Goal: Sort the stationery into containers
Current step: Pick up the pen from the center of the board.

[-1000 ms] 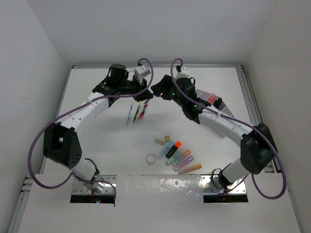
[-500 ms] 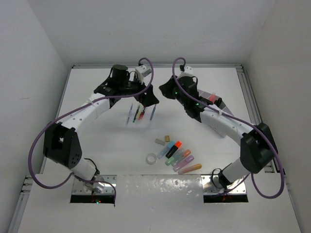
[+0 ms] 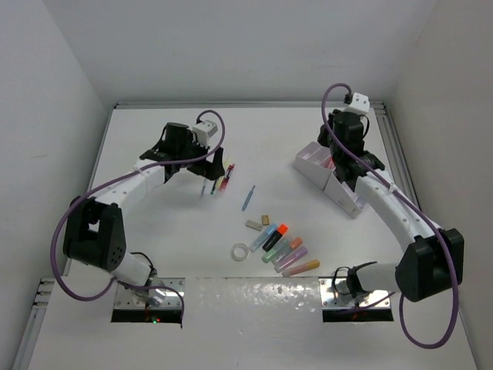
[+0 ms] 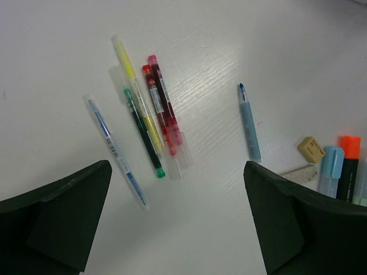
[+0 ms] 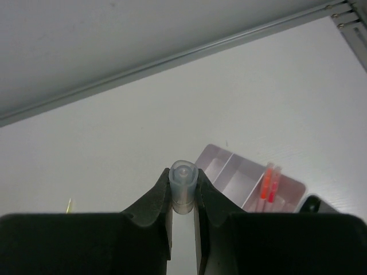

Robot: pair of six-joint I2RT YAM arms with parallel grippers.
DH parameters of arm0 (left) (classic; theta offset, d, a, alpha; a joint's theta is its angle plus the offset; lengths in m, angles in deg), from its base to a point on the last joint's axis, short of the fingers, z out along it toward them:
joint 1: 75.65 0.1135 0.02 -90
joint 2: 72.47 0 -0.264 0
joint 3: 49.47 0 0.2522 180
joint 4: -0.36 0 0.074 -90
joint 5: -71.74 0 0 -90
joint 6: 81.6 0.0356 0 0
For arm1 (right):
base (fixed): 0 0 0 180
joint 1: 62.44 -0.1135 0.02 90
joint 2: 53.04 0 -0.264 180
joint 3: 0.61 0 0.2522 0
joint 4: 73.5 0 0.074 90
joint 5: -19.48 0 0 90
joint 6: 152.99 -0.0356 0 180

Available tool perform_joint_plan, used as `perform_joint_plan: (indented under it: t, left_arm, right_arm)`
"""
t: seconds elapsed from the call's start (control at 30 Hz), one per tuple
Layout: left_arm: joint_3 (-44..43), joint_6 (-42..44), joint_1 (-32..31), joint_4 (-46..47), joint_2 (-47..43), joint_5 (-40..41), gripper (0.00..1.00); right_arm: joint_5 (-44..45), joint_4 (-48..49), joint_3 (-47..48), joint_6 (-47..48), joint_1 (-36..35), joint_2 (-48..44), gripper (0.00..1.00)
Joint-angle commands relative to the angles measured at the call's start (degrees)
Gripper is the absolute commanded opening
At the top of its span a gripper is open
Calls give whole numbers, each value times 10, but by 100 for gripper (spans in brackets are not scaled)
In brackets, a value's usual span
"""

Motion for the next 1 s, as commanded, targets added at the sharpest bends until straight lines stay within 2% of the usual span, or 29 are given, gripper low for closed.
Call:
perform_joint_plan:
  t: [0.0, 0.07, 0.13, 0.2, 0.23, 0.27, 0.3, 0.33, 0.37, 0.43, 0.47, 0.63, 0.73, 0.97]
  left_arm:
    - [-9, 30, -15, 19, -16, 21, 98]
    - [-15, 62, -36, 3, -8, 34, 94]
    - [-15, 81, -65, -1, -2, 38, 84]
    - [-16, 94, -98, -12, 10, 41, 63]
    - [-16, 95, -112, -15, 16, 41, 62]
    - [-13, 93, -122, -19, 23, 46, 52]
    - [-10, 86, -143, -18, 37, 47, 51]
    - [-4, 81, -155, -16, 43, 46, 52]
    - [-2, 77, -165, -12, 50, 49, 61]
    - [-1, 59, -206, 1, 75, 53, 72]
    - [-2, 59, -206, 8, 82, 58, 74]
    - [-34, 20, -249, 48, 130, 120, 75]
    - [-47, 12, -253, 53, 152, 128, 72]
    - [-68, -2, -288, 75, 193, 137, 74]
  right_arm:
    - [-38, 3, -5, 4, -21, -6, 0]
    - [-46, 19, -13, -10, -23, -10, 0]
    - [-63, 19, -20, -29, -24, -19, 0]
    - [-94, 30, -43, -34, -24, -32, 0]
    - [-112, 30, -47, -33, -24, -36, 0]
    - [-127, 28, -48, -32, -24, -38, 0]
    - [-142, 24, -50, -29, -23, -40, 0]
    - [-145, 17, -56, -27, -23, -50, 0]
    - [-144, 14, -62, -26, -21, -56, 0]
    - [-135, 9, -81, -20, -18, -75, 0]
    - [-130, 9, -89, -18, -17, -83, 0]
    - [-136, 9, -127, -5, -14, -120, 0]
    - [-145, -27, -128, 15, -14, -137, 0]
    - [-131, -52, -151, 29, -10, -177, 0]
